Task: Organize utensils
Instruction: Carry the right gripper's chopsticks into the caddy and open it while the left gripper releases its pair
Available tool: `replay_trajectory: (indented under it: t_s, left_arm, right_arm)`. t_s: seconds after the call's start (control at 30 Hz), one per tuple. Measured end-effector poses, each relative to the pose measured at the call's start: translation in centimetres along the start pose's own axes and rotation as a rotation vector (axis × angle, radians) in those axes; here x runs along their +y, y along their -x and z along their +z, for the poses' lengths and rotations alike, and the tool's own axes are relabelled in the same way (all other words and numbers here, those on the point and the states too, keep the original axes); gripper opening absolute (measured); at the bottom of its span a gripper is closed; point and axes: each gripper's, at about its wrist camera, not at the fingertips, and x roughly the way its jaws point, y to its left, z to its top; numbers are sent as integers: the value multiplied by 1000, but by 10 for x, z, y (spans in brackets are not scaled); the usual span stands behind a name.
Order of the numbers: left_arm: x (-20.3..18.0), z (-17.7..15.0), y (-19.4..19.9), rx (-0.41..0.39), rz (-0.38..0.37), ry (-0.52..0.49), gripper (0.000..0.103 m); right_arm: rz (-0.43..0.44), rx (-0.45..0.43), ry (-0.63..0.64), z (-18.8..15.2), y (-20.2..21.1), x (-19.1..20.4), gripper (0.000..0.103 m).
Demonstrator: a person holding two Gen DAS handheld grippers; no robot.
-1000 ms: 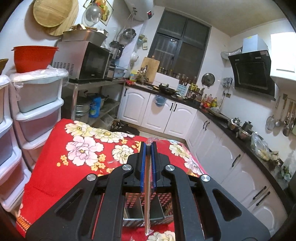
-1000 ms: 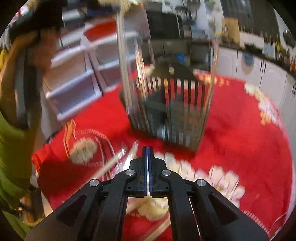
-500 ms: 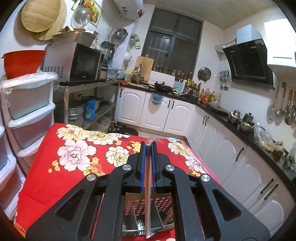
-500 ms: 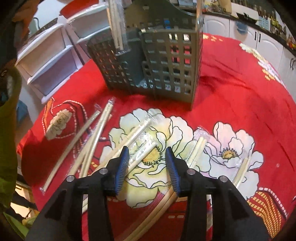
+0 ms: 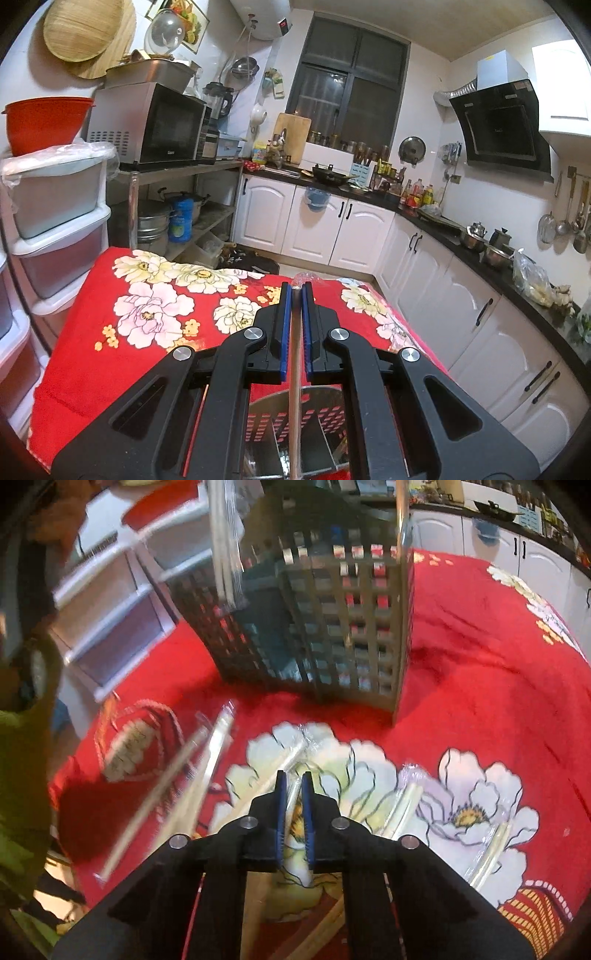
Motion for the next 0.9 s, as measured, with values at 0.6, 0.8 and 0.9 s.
replay_trajectory:
  t_s: [0.6,0.8,0.9]
  left_arm:
    - [-12,31,-3,-25,-21,-10,1]
    - [-7,28,-7,-18,-5,-13,1]
    - [1,20,-10,-7,-2,-7,1]
  right_arm:
    - [-4,-538,26,118,152,3,6]
    - [-25,-687,47,154,177,1,6]
    - [-52,-749,66,164,181,1,6]
